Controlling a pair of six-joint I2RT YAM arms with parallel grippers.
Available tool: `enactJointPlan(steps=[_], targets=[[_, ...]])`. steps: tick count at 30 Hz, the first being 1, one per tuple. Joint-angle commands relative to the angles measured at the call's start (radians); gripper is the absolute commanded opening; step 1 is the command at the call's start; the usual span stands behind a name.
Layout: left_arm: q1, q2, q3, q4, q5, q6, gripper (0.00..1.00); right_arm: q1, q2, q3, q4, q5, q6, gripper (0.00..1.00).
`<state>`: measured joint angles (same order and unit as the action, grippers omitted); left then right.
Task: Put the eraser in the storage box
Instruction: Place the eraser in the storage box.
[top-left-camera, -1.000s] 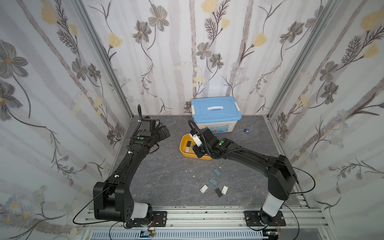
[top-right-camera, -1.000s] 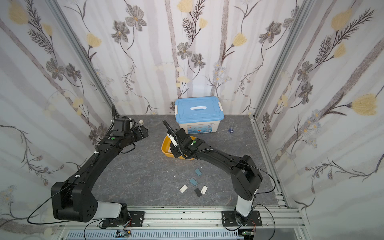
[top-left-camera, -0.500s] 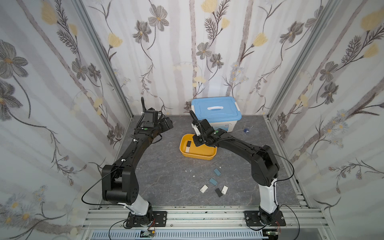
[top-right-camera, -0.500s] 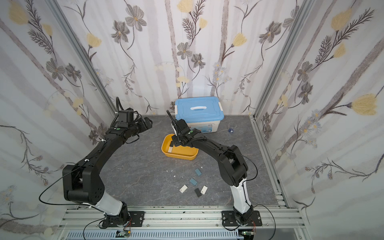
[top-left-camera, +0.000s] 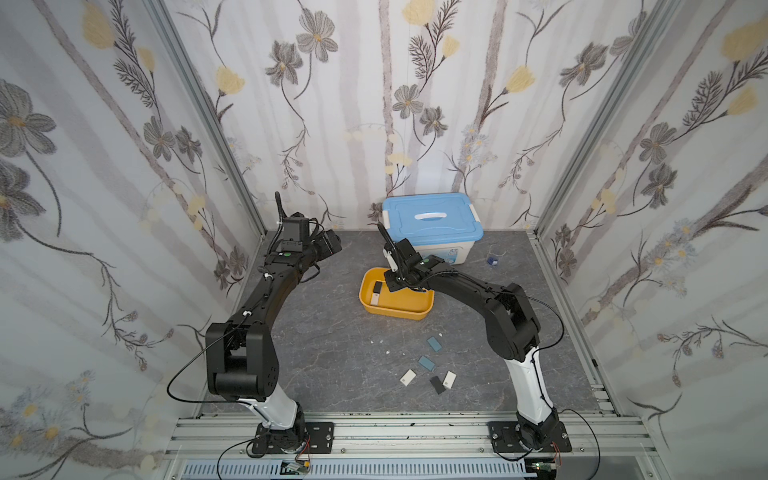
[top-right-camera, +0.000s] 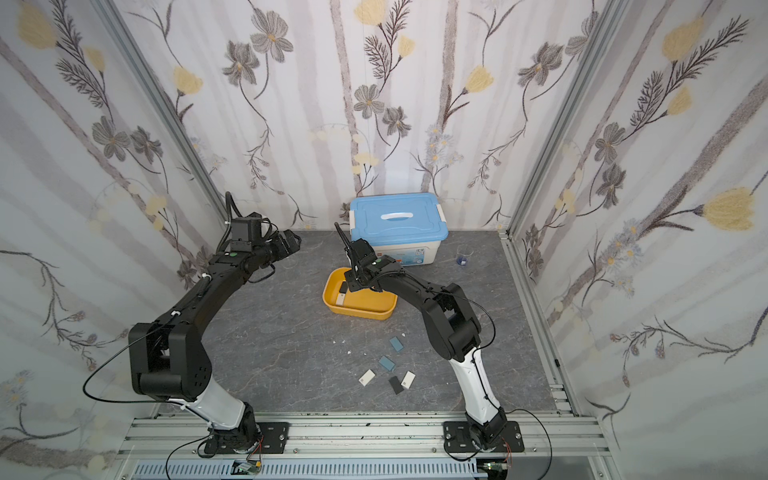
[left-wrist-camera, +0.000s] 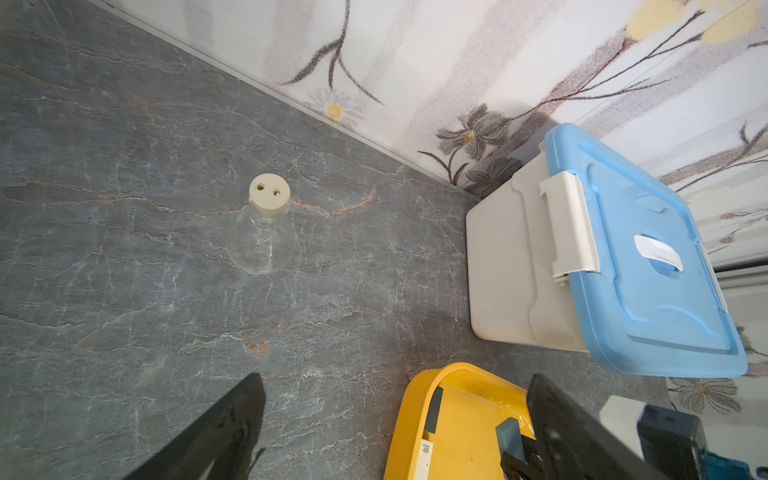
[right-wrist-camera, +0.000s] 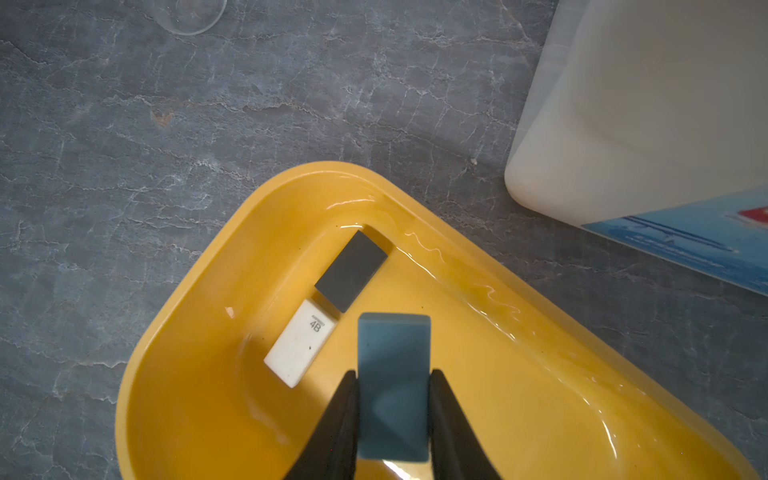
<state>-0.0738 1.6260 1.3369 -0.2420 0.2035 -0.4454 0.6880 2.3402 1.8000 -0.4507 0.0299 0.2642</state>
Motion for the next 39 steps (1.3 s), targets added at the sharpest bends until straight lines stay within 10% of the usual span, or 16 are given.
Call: enactJointPlan(steps=[1, 39], targets=[[0.004, 0.000, 0.001, 0.029, 0.010, 0.000, 1.00, 0.002, 0.015, 0.010, 0.018, -0.013, 0.009, 0.29], [0.011, 0.009, -0.005, 0.011, 0.005, 0.007, 1.00, -0.019, 0.185, 0.101, 0.046, -0.002, 0.019, 0.34]])
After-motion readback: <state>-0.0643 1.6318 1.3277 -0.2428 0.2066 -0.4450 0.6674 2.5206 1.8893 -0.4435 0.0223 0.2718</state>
